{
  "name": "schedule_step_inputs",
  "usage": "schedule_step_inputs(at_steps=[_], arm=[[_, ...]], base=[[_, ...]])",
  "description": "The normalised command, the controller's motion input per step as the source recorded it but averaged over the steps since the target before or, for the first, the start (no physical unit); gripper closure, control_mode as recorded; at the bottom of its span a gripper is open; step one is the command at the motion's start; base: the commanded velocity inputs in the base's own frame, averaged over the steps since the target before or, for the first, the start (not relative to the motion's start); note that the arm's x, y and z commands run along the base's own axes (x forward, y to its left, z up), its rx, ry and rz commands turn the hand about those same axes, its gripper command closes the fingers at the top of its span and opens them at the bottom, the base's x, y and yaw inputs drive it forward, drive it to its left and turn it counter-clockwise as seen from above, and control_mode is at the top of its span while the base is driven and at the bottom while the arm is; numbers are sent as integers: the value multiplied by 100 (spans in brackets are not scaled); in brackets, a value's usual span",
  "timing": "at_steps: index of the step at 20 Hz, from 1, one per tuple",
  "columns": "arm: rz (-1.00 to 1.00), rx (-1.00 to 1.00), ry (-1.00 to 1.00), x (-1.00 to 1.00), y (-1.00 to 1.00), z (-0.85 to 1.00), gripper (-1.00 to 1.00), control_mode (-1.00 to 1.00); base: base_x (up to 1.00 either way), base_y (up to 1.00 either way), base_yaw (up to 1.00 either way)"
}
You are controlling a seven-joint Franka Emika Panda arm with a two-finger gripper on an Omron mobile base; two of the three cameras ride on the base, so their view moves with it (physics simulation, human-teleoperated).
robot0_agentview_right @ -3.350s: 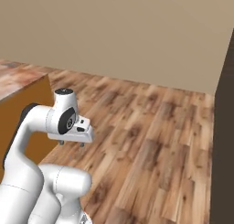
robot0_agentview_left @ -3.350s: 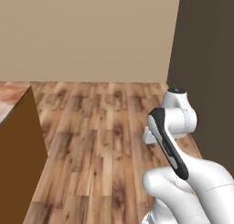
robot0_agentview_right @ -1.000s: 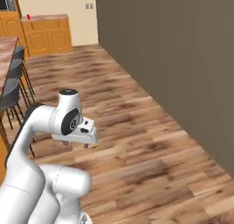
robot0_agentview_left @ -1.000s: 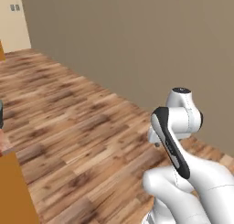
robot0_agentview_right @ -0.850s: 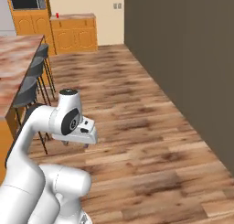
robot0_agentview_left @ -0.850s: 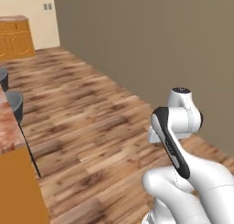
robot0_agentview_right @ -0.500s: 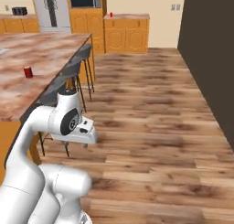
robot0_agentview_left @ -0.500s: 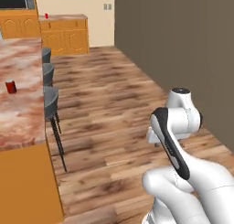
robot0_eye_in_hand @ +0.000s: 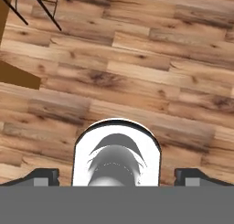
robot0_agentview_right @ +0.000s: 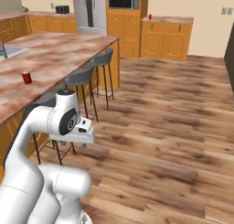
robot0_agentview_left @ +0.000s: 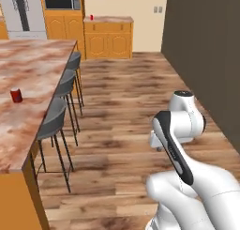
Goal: Four empty soda cans are scattered around the kitchen. Gather all the cans and cluster them next to the stove for recycling.
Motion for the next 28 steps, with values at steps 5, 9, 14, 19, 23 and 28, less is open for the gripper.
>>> schedule_step_inputs(at_steps=[5, 9, 14, 19, 23, 28], arm=[[0, 0, 0, 0, 0, 0, -100, 100], [0, 0, 0, 0, 0, 0, -100, 100], [0, 0, 0, 0, 0, 0, -100, 100], [0, 0, 0, 0, 0, 0, -100, 100], [0, 0, 0, 0, 0, 0, -100, 100], [0, 0, 0, 0, 0, 0, -100, 100]], base=[[98, -76, 44], [98, -69, 48], [96, -66, 59], [71, -86, 53], [55, -100, 44], [65, -88, 49]])
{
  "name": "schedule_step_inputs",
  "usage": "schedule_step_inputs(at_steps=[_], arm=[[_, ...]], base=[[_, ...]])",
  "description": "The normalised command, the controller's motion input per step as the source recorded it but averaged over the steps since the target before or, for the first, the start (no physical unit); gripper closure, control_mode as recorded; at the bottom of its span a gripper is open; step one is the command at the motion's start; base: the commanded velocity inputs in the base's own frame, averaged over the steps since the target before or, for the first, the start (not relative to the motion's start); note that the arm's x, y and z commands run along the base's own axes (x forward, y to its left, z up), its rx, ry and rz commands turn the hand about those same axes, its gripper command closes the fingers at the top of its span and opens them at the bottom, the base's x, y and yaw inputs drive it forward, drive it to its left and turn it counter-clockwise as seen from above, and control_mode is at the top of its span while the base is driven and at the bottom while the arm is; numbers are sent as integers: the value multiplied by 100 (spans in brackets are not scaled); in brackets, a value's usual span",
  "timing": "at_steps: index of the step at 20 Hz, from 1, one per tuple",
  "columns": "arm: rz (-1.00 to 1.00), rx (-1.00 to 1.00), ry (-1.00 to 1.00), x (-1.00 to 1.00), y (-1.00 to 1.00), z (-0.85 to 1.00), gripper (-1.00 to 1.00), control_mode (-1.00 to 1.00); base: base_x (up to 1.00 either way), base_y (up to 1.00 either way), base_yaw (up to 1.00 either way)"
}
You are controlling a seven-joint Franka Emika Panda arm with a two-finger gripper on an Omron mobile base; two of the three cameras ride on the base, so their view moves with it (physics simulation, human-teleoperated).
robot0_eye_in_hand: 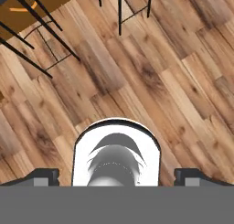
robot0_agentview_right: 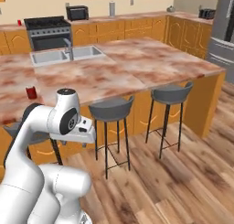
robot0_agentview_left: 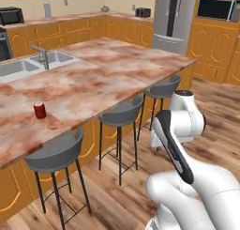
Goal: Four empty soda cans are scattered around the kitchen. Gather all the cans and cluster them next to the stove for recycling.
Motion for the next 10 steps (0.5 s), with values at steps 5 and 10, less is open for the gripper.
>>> schedule_step_inputs(at_steps=[5, 10], arm=[[0, 0, 0, 0, 0, 0, -100, 100], [0, 0, 0, 0, 0, 0, -100, 100]], base=[[56, -16, 44], [61, -4, 61]])
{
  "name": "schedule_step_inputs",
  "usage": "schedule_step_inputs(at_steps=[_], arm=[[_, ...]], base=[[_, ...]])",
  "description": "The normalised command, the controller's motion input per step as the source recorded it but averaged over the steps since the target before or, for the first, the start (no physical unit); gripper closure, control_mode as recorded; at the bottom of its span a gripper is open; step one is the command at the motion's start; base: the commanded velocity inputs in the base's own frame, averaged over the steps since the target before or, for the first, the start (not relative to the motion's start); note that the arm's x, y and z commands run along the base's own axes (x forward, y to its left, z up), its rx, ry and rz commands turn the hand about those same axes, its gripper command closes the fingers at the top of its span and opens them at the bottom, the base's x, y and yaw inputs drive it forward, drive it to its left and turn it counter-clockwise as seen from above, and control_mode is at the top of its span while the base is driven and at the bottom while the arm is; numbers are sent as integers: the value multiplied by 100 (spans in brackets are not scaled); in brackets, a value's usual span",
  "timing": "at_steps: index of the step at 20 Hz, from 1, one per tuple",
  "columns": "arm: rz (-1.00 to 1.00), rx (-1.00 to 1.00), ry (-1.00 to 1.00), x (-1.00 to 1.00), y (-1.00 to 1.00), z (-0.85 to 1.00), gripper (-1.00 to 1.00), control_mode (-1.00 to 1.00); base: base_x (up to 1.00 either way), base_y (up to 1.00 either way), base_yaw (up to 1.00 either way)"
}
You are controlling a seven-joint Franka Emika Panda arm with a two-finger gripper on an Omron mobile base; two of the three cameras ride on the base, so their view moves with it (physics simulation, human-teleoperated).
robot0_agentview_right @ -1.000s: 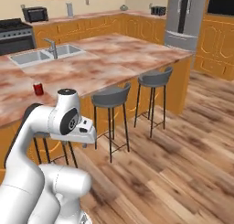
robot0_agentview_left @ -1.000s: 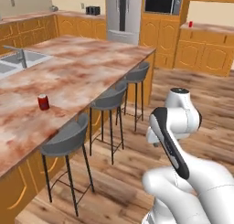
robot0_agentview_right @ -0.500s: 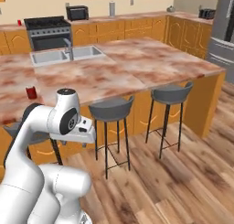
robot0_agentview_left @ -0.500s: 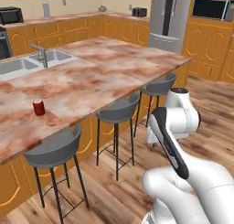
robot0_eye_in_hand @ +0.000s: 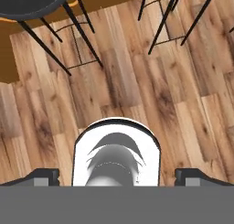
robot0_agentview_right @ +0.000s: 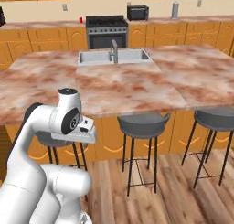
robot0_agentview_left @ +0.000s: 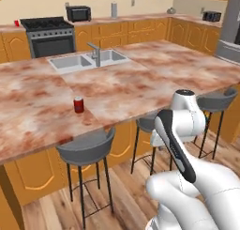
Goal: Four empty soda cans are scattered around the kitchen. Gather all the cans and cluster them next to the stove for recycling.
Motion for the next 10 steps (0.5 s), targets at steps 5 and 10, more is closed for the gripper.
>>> schedule_step_inputs(at_steps=[5, 10], arm=[[0, 0, 0, 0, 0, 0, -100, 100], [0, 0, 0, 0, 0, 0, -100, 100]], base=[[67, -14, 47], [51, 1, 18]])
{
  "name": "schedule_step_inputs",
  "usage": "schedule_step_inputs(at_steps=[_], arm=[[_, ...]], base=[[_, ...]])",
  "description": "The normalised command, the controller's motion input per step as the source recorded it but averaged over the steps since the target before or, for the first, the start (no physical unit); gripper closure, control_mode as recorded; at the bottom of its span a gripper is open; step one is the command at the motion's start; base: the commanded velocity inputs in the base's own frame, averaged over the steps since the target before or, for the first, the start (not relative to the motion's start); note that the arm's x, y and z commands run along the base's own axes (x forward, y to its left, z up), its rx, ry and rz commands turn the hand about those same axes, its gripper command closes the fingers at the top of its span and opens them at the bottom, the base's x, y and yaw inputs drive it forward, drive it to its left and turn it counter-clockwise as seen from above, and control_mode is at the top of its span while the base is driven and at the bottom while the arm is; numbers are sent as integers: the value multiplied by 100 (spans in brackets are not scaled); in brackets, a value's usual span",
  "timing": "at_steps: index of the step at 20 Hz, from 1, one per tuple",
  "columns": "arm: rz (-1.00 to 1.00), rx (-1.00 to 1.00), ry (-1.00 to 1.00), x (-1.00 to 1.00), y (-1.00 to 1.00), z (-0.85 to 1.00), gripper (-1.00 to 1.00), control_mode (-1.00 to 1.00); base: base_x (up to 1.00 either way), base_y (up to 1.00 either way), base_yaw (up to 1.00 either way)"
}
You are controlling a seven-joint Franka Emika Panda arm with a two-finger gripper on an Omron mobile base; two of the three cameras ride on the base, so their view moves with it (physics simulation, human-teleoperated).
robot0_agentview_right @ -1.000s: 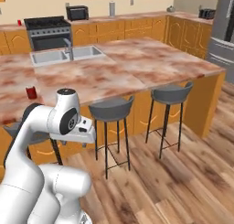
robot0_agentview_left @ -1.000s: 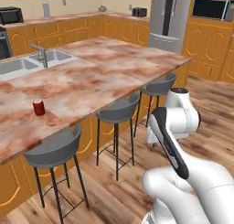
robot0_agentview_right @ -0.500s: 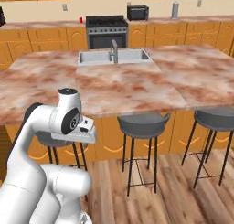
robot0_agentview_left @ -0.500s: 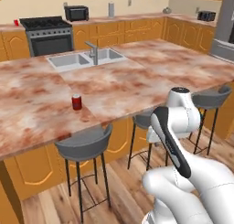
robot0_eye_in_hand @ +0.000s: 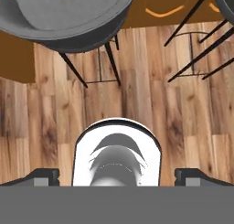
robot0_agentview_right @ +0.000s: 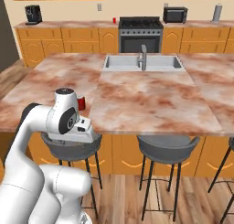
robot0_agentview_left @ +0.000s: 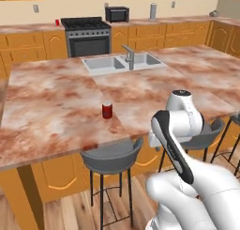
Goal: Four empty soda cans are scattered around the kitchen. Gather all the cans and cluster them next to the stove for recycling.
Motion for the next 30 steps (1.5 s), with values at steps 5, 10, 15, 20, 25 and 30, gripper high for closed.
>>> schedule_step_inputs(at_steps=[5, 10, 15, 20, 25, 30], arm=[[0, 0, 0, 0, 0, 0, -100, 100], [0, 0, 0, 0, 0, 0, -100, 100], [0, 0, 0, 0, 0, 0, -100, 100], [0, 0, 0, 0, 0, 0, -100, 100], [0, 0, 0, 0, 0, 0, -100, 100], [0, 0, 3, 47, 0, 0, -100, -100]], base=[[54, 33, 6], [37, 51, 0], [55, 19, 3], [58, 0, 30], [44, 0, 12], [0, 0, 0]])
